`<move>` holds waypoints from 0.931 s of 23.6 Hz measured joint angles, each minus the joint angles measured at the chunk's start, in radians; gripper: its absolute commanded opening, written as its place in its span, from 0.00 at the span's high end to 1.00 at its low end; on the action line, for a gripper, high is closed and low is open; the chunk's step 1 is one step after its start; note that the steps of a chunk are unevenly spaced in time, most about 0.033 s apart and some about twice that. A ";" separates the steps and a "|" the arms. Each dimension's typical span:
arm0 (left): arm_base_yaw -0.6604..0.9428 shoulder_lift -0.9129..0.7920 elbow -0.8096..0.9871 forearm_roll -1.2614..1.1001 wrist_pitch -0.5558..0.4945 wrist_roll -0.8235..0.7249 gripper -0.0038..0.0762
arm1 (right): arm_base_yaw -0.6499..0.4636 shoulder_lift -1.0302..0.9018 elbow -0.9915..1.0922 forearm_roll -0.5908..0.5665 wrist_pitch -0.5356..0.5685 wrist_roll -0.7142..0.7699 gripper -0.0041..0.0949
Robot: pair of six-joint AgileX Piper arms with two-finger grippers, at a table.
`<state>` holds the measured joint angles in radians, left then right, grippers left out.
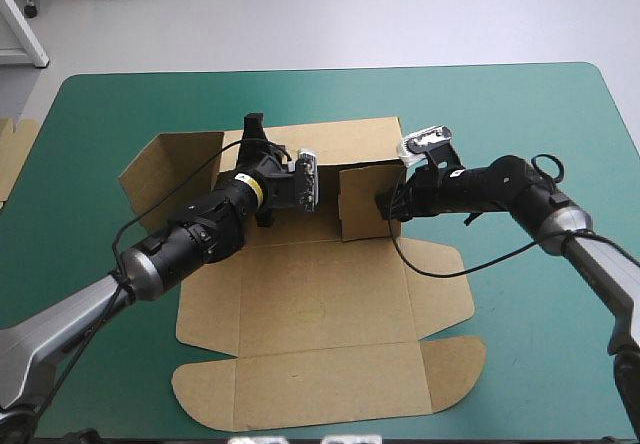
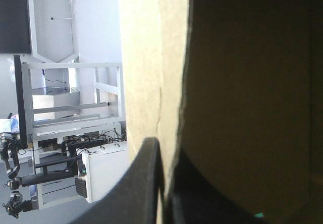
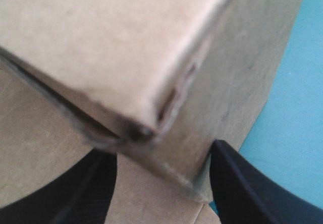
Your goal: Fold the box
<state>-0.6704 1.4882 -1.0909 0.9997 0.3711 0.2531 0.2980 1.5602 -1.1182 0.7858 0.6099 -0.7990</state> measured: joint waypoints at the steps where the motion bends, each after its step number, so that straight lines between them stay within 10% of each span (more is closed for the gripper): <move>1: 0.000 0.000 0.000 0.000 0.004 0.000 0.97 | 0.009 -0.005 0.012 -0.002 -0.025 0.002 0.46; 22: 0.000 0.000 0.000 0.004 0.018 -0.002 0.97 | 0.048 -0.012 0.040 0.028 -0.224 0.008 0.47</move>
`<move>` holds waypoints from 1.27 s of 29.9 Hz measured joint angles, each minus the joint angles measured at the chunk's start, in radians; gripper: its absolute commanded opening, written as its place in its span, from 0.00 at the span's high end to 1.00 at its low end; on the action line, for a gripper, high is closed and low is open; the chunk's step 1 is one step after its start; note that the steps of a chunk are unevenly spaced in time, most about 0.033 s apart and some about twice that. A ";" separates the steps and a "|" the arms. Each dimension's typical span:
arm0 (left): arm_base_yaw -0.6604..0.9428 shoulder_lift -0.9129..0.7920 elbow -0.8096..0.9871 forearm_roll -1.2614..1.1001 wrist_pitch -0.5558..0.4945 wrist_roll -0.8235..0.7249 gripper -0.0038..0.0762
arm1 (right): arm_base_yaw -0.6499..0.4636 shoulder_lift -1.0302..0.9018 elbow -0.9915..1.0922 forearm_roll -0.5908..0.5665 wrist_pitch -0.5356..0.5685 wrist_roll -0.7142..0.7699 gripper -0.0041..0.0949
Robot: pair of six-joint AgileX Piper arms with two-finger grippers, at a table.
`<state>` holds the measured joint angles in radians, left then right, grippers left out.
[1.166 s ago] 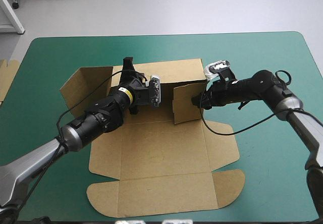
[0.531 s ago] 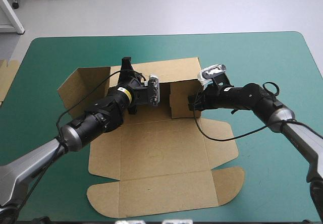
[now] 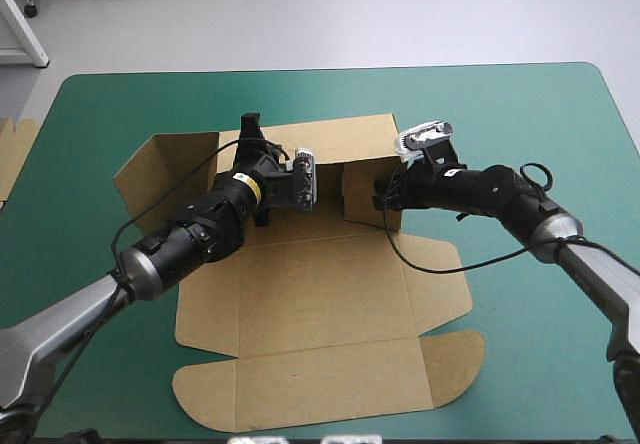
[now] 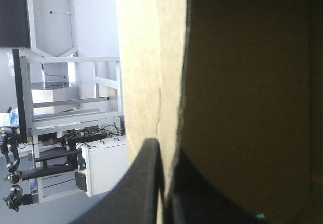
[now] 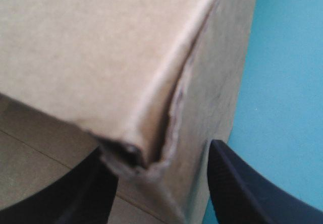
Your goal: Fold the box
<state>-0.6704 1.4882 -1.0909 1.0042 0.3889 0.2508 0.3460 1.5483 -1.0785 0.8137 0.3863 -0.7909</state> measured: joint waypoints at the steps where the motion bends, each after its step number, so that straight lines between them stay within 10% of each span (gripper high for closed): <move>1: 0.000 0.000 0.000 0.000 0.000 0.000 0.97 | 0.000 0.000 0.000 0.009 0.000 0.000 0.47; 10: 0.000 0.000 0.000 0.000 0.000 -0.009 0.97 | 0.000 0.012 0.000 0.071 0.001 -0.004 0.47; 29: 0.001 0.000 0.000 0.001 0.002 -0.019 0.97 | 0.032 0.041 0.000 0.010 -0.086 -0.022 0.97; 38: 0.001 0.000 0.000 0.003 0.012 -0.020 0.97 | 0.043 0.044 0.000 -0.008 -0.114 -0.021 0.97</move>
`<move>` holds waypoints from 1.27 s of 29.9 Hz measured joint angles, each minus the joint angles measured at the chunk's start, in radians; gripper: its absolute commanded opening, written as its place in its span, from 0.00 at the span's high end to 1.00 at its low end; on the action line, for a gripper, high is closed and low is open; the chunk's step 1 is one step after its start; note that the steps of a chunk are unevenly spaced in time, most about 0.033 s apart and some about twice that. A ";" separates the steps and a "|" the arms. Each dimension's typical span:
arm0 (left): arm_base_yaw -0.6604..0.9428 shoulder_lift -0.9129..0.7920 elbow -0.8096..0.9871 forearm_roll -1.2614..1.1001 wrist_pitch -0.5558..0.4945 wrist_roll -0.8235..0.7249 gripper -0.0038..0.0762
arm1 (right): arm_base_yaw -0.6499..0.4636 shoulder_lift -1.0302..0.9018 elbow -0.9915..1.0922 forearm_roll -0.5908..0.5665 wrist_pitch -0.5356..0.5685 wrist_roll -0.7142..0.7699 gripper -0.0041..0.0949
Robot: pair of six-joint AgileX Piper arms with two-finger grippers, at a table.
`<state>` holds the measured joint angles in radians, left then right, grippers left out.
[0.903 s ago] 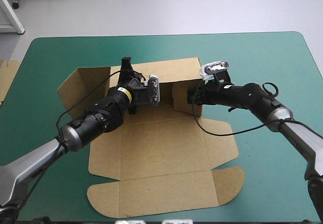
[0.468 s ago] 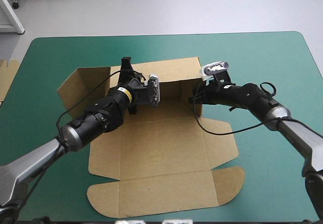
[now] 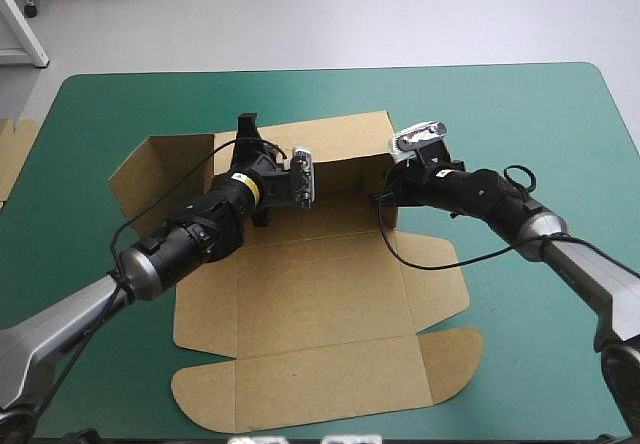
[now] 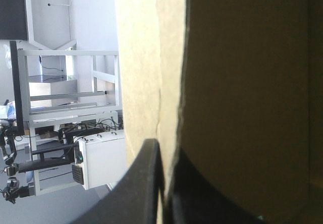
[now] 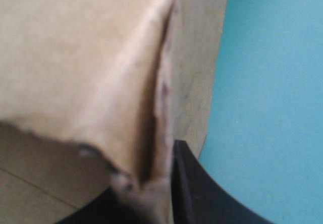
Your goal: Fold the box
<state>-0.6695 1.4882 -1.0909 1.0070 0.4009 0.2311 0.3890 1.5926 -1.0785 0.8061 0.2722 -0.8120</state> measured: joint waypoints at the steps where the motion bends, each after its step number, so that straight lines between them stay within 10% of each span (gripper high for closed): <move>1: 0.000 0.000 0.000 0.000 0.000 0.000 0.97 | 0.000 0.000 0.000 0.000 -0.001 0.000 0.97; 8: 0.000 -0.003 0.000 -0.001 0.000 0.000 0.92 | 0.002 0.000 0.000 -0.007 -0.005 0.002 0.97; 17: 0.000 -0.053 0.014 -0.099 -0.016 -0.008 0.50 | 0.007 0.003 0.000 -0.015 -0.007 0.018 0.97; 38: -0.143 -0.098 0.016 -0.173 0.049 -0.010 0.50 | 0.015 0.003 0.000 -0.015 0.008 0.054 0.97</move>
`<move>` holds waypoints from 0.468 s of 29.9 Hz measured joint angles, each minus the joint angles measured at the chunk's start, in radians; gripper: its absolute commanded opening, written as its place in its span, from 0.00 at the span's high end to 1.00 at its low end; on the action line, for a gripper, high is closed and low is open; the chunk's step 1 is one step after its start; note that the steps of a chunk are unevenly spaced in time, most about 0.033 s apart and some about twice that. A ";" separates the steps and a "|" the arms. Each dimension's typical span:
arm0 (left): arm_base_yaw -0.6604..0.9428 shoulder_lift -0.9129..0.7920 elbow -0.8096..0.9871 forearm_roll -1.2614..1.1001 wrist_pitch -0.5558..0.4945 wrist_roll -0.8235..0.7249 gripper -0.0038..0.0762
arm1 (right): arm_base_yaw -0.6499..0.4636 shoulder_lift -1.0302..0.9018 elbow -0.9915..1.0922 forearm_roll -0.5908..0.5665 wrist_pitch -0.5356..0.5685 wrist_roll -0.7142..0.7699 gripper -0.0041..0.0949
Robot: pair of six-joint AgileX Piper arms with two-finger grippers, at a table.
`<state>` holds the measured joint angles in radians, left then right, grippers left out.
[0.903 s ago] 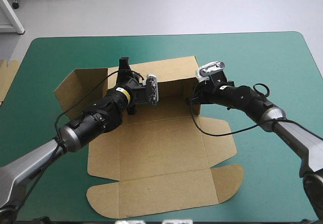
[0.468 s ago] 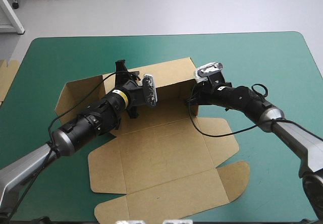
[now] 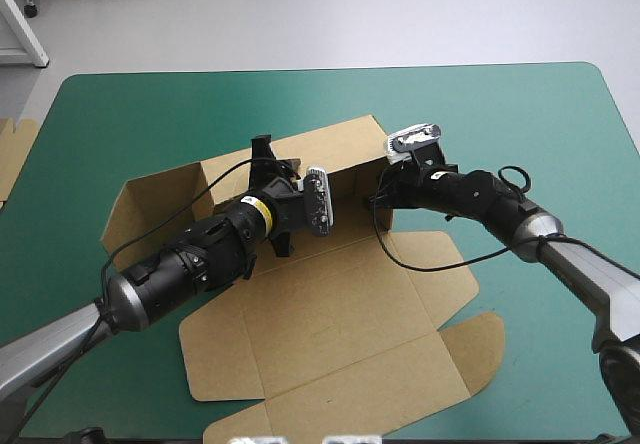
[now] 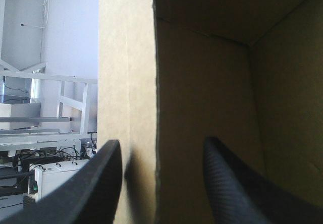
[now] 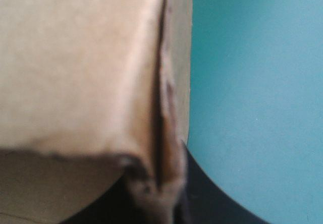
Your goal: Fold the box
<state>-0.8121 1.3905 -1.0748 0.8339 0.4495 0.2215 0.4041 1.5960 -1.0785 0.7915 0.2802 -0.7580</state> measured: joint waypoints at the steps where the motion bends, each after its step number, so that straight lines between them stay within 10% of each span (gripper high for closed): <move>1: 0.000 -0.006 0.000 0.000 0.003 -0.001 0.50 | 0.000 0.000 0.000 0.000 0.001 0.001 0.97; 14: -0.069 -0.113 0.002 -0.083 0.039 -0.001 0.50 | 0.000 0.000 0.000 -0.001 -0.001 0.037 0.97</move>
<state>-0.8806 1.2772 -1.0729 0.7511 0.4880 0.2206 0.4041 1.5960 -1.0785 0.7905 0.2788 -0.7215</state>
